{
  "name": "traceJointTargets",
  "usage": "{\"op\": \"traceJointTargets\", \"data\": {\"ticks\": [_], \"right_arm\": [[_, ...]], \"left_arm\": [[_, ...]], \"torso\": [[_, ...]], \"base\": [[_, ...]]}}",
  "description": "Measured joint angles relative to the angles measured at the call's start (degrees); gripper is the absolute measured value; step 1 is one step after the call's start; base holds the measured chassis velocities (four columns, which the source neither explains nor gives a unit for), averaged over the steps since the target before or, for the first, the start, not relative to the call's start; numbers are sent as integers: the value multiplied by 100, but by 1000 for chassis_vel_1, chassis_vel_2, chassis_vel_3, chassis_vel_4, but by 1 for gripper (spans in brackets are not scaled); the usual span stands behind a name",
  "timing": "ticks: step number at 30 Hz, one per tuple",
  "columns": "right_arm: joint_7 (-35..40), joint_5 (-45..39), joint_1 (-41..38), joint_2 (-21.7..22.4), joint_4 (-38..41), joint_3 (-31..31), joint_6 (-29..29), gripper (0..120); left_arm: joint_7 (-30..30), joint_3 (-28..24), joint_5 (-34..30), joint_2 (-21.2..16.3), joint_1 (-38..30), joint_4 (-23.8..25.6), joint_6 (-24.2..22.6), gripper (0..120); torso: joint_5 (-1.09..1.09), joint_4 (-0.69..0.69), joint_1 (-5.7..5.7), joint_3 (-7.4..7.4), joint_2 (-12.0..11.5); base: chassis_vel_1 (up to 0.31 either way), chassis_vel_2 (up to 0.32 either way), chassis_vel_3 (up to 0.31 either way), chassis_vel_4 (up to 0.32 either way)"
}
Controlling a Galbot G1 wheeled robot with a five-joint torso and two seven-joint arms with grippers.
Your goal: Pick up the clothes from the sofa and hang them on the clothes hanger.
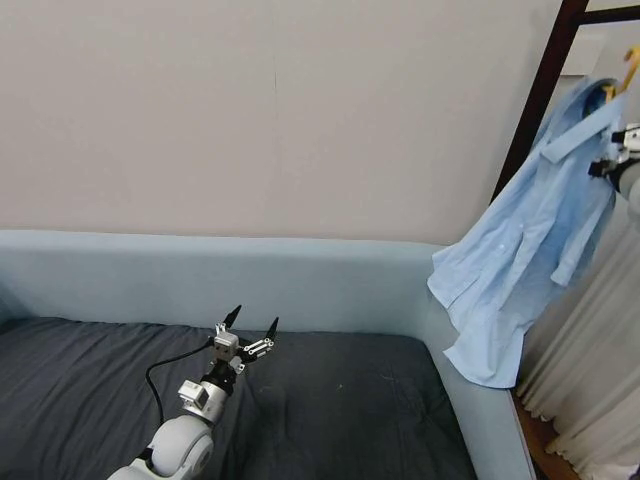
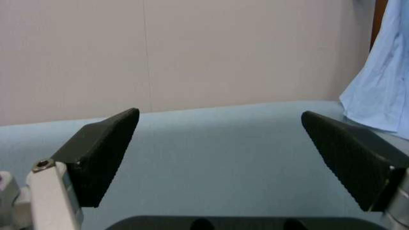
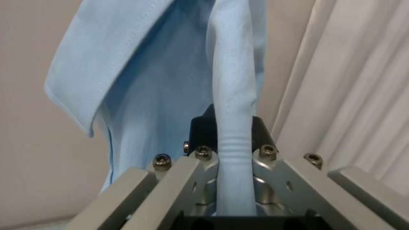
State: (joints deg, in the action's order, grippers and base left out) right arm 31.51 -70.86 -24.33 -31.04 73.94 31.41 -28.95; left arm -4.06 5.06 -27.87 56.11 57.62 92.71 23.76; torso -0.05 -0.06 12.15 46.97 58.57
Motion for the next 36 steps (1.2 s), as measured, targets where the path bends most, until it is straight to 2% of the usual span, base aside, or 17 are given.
{"op": "traceJointTargets", "data": {"ticks": [5,7,8,11,18,23,30,36], "right_arm": [[174,-62,-590,-276,-218,390,-104,1],[518,-304,-827,-489,-470,504,-236,1],[518,-304,-827,-489,-470,504,-236,1],[1192,-801,-1056,-830,-952,510,-355,1],[1531,-1125,-1195,-1284,-1530,351,-358,1],[1688,-1142,-1189,-1538,-1629,281,-373,1],[1918,-1274,-1072,-1643,-1656,116,-408,1],[2137,-1520,-873,-1534,-1387,-19,-418,1]], "left_arm": [[-5,2,5,17,30,11,0,100],[-6,15,6,16,63,33,11,100],[-6,15,6,16,63,33,11,100],[-8,30,4,10,97,49,34,100],[-10,39,2,8,140,52,84,100],[-11,58,-7,9,140,46,100,100],[-14,86,-12,6,171,63,110,100],[-15,91,-9,25,174,89,115,100]], "torso": [[-1,-2,0,-1,0],[0,-1,0,0,0],[0,-1,0,0,0],[0,-1,0,0,0],[0,-1,0,0,0],[0,-1,0,0,1],[0,-1,0,0,1],[2,-2,-1,-1,1]], "base": [[0,0,0,0],[0,0,0,0],[0,0,0,0],[0,0,0,0],[0,0,0,0],[0,0,0,0],[0,0,0,0],[0,0,0,0]]}}
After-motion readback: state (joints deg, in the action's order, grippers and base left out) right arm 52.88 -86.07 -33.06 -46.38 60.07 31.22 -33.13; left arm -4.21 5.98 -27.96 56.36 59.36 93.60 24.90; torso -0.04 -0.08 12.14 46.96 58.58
